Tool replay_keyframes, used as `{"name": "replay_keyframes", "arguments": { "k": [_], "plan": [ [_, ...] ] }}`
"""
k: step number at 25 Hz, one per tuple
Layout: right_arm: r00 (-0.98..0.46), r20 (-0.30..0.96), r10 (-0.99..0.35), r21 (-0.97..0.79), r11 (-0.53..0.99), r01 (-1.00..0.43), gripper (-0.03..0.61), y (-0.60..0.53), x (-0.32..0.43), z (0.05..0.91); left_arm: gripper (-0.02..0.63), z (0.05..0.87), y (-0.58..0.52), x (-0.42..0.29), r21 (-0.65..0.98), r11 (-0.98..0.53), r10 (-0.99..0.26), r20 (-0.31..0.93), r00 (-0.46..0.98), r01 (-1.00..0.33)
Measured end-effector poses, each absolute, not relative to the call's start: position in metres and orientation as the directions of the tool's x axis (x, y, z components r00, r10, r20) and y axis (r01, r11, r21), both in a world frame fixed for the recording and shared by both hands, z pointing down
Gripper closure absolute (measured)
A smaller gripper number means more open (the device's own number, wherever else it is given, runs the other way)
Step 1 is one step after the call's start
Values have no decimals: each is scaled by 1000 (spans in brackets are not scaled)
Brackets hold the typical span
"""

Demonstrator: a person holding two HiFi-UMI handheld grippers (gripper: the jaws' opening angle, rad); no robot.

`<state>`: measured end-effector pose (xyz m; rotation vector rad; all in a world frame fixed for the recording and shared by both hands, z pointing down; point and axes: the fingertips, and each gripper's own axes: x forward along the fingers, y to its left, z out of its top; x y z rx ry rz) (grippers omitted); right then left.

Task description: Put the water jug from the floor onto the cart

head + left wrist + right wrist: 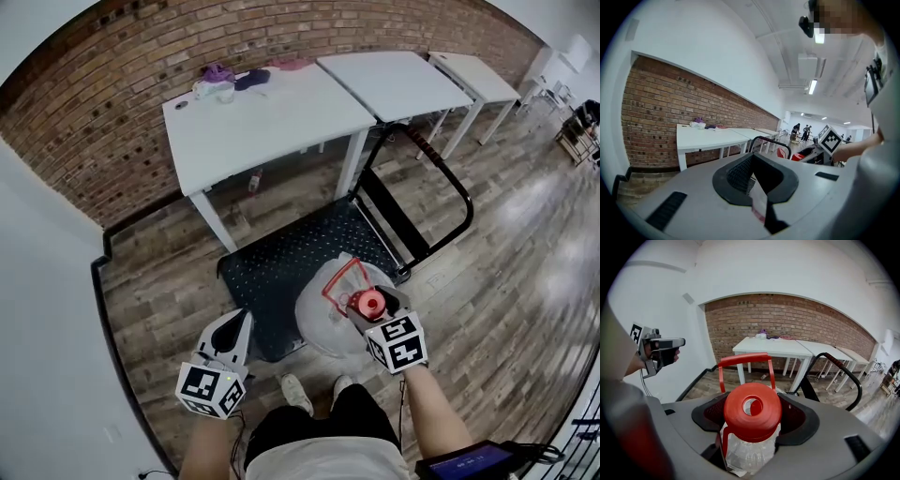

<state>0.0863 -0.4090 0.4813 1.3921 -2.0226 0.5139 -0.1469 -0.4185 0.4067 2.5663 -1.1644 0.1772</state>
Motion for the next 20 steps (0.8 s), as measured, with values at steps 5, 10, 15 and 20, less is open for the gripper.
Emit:
{"name": "replay_keyframes", "arguments": {
  "k": [5,10,15,20],
  "plan": [
    [-304,677,-671,22,431,-902,264,-448,76,486,615,422,-437,-150,238,-566,-740,275,614,-789],
    [-354,685,-636,38,517,-855,264,-487,69,495,615,428,-453,-143,252,-493,-780,296,551,-833],
    [-376,709,-597,51,575,-816,264,-511,63,530,615,446,-461,-143,243,-439,-810,309,498,-865],
    [-387,721,-575,41,593,-804,264,-532,66,573,615,483,-466,-146,213,-409,-817,348,460,-887]
  ]
}}
